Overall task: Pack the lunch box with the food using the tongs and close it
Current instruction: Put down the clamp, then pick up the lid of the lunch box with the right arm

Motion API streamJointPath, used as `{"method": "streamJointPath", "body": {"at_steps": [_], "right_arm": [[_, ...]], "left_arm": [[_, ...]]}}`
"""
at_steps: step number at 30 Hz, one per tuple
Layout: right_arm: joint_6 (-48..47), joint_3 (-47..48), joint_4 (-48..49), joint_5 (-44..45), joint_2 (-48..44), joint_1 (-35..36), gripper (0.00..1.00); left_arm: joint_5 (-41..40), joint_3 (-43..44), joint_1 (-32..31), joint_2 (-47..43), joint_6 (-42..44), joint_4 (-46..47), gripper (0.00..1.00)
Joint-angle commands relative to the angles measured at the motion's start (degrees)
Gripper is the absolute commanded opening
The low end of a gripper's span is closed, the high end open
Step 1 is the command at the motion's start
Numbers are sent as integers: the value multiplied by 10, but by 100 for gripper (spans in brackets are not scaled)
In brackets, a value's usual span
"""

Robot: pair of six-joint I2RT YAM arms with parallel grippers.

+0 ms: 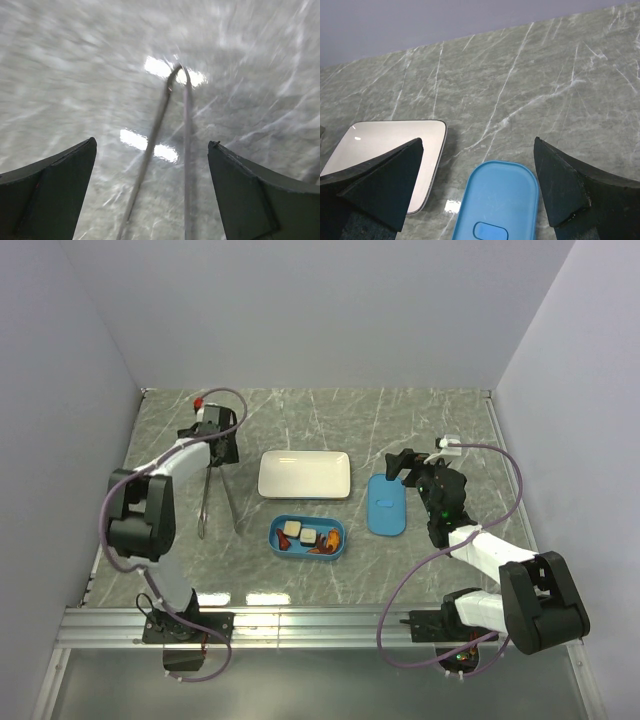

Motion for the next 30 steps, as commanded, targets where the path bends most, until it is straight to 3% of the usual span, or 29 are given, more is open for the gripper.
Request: {"method": "streamJointPath", "body": {"at_steps": [1,5,11,16,23,27,30], "right_arm": [[1,21,14,0,1,1,98],[2,25,7,4,2,2,98],[17,61,-78,14,-7,1,96],[46,96,-208,30,-24,5,93],[89,141,-361,78,-13,8,89],[107,172,-437,122,32,9,88],[113,188,-457,104,73,9,87]], "left_arm": [[-80,-19,-14,-79,-16,37,99],[-141,-67,-47,-169,-19,102,99],[-121,-177,-115,-272,13,308,99],[-90,-221,-155,-259,72,475,99],[3,-192,-157,-197,62,545,99],[15,-187,-157,-184,61,565,99],[13,-193,-156,-187,62,577,99]]}}
